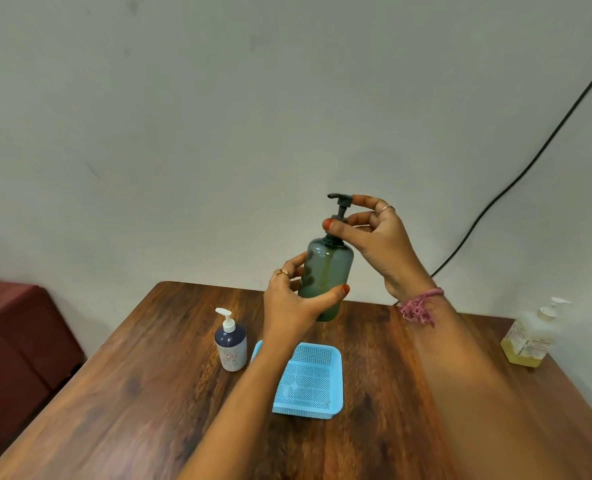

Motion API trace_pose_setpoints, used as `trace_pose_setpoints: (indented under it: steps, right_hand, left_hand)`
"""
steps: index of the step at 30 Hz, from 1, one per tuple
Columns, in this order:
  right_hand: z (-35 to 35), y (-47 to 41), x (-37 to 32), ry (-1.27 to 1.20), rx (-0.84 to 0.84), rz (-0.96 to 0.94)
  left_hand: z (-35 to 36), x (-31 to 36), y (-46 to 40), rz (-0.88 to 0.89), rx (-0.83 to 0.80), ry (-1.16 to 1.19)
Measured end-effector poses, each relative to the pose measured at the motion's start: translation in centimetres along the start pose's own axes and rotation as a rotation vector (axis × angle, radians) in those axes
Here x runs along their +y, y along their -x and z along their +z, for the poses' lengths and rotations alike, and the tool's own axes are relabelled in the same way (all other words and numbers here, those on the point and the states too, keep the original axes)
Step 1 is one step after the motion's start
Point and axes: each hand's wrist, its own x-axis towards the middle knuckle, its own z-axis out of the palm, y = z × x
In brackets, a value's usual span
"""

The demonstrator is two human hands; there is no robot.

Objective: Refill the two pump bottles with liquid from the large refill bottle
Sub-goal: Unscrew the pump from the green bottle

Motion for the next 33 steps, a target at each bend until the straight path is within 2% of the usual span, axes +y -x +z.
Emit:
trace_pose_setpoints:
  steps: [5,10,15,22,27,33]
  right_hand:
    - [-0.4,0.0,0.0,-0.013,-0.060,0.040]
    - [0.4,0.0,-0.1,0.123,-0.050,0.019]
    - [1.0,-0.1,-0.8,0.063,-0.098,0.066]
    - [3.2,0.8,-1.1,0.381,-0.073,0.143]
    - [4.1,1.5,-1.2,0.244,-0.123,0.217]
    - [5.0,2.5,-2.3,0.135,-0.127,0.219]
  left_hand:
    - [-0.3,-0.5,0.0,-0.002,0.014,-0.015]
    - [-0.6,-0.6,0.0,0.004,-0.010,-0.028]
    - [-1.7,-1.3,-0.1,0.003,-0.038,-0.022]
    - [-4.3,-2.6,0.4,0.026,-0.094,-0.057]
    - [-7.0,-4.1,0.9,0.012,-0.139,-0.091]
    - [-9.9,-5.8,1.7,-0.010,-0.186,-0.097]
